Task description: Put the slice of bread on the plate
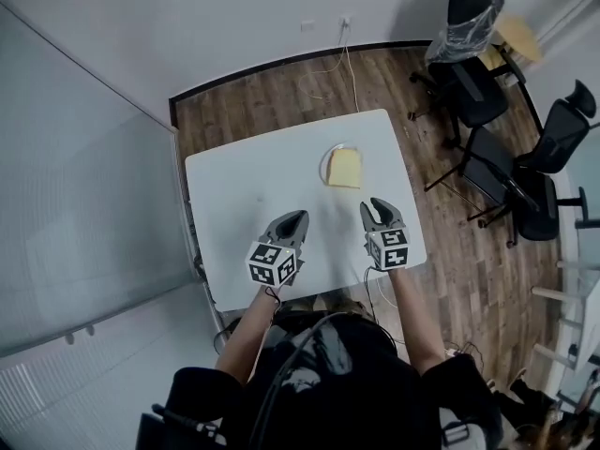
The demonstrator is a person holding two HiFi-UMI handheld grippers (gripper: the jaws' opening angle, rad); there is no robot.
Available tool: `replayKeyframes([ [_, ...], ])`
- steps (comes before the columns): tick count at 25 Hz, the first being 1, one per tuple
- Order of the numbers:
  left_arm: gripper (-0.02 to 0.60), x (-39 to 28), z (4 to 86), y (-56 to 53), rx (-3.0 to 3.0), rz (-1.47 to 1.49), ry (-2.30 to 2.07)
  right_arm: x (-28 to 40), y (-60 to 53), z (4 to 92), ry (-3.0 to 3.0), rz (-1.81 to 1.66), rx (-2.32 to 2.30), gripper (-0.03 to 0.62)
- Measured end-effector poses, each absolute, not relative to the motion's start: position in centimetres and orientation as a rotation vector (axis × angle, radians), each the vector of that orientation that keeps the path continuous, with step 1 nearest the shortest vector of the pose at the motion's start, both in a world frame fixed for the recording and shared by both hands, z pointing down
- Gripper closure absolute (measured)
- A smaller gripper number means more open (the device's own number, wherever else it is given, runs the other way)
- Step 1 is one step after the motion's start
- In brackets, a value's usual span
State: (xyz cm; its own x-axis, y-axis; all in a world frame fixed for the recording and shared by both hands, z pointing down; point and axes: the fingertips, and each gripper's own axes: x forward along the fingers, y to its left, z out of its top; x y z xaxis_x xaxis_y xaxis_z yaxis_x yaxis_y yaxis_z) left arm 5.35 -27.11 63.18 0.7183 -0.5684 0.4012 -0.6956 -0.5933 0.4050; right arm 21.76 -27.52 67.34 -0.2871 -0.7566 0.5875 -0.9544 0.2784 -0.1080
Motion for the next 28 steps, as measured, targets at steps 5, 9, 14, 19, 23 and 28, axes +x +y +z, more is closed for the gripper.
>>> replayKeyframes([
  [5, 0.58, 6.5, 59.5, -26.3, 2.486, 0.306, -0.985, 25.4, -23.0, 59.9, -2.195, 0.643, 1.829, 0.551],
  [9, 0.58, 7.3, 56.4, -25.1, 2.556, 0.305, -1.027, 26.5, -20.1, 56.1, -2.179, 0.525, 1.902, 0.586],
  [14, 0.58, 7.5, 54.1, -23.6, 2.607, 0.274, -1.033, 27.3, -18.5, 54.9, -2.213, 0.57, 1.96, 0.586],
  [19, 0.58, 7.4, 53.7, -22.7, 2.614, 0.283, -1.04, 27.6, -17.9, 53.4, -2.193, 0.5, 1.969, 0.586],
  [23, 0.58, 7.4, 53.7, -22.6, 2.62, 0.29, -1.055, 28.1, -17.7, 52.9, -2.186, 0.486, 1.988, 0.586],
  [28, 0.58, 7.3, 53.0, -22.2, 2.624, 0.283, -1.075, 27.8, -17.1, 52.0, -2.205, 0.468, 1.976, 0.586],
])
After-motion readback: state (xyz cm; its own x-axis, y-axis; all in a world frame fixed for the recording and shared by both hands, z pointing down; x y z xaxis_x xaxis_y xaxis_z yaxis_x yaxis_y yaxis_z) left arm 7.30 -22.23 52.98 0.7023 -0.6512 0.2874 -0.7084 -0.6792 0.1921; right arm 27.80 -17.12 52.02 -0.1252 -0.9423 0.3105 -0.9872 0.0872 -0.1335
